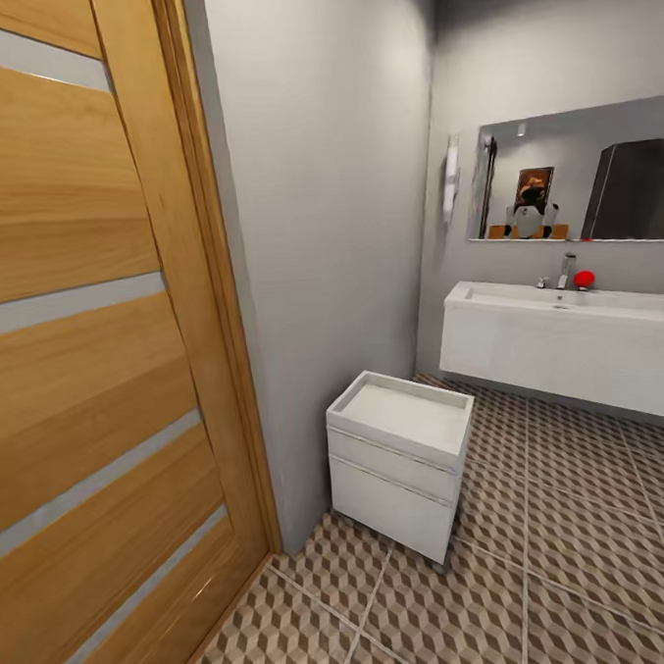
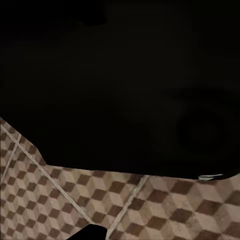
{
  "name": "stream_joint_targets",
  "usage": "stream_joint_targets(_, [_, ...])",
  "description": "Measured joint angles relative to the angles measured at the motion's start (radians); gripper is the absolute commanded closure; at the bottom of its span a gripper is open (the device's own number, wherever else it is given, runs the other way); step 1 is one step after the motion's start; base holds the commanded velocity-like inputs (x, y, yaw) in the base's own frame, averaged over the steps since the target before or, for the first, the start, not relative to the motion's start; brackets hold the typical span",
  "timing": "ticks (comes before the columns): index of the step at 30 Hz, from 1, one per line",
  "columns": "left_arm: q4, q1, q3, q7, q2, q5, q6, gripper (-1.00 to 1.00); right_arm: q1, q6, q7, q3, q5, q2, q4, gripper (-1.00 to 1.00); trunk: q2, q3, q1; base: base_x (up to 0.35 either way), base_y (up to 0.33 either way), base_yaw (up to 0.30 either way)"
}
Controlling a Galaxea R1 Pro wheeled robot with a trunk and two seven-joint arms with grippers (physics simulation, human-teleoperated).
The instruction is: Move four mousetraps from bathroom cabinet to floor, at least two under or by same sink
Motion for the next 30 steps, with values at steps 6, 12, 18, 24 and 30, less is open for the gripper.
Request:
stream_joint_targets(6, [-0.015, 0.001, 0.007, -0.001, -0.002, 0.006, -0.012, -1.0, 0.023, 0.008, 0.001, -0.006, -0.006, 0.0, -0.001, -1.0, 0.0, 0.0, 0.0, 0.0, 0.0, 0.0])
stream_joint_targets(12, [-0.03, 0.001, 0.01, -0.001, -0.001, 0.008, -0.026, -1.0, 0.019, 0.003, -0.001, -0.002, 0.0, 0.003, -0.001, -1.0, 0.0, 0.0, 0.0, 0.0, 0.0, 0.0])
stream_joint_targets(18, [-0.052, 0.001, 0.011, -0.001, -0.001, 0.01, -0.06, -1.0, 0.017, -0.012, -0.002, 0.0, 0.002, 0.004, -0.001, -1.0, 0.0, 0.0, 0.0, 0.0, 0.0, 0.0])
stream_joint_targets(24, [-0.055, 0.001, 0.012, -0.001, -0.001, 0.011, -0.074, -1.0, 0.017, -0.018, -0.003, 0.002, 0.006, 0.004, -0.001, -1.0, 0.0, 0.0, 0.0, 0.0, 0.0, 0.128])
stream_joint_targets(30, [-0.056, 0.001, 0.012, -0.001, -0.001, 0.011, -0.076, -1.0, 0.017, -0.019, -0.004, 0.002, 0.006, 0.005, -0.001, -1.0, 0.0, 0.0, 0.0, 0.0, 0.0, 0.245])
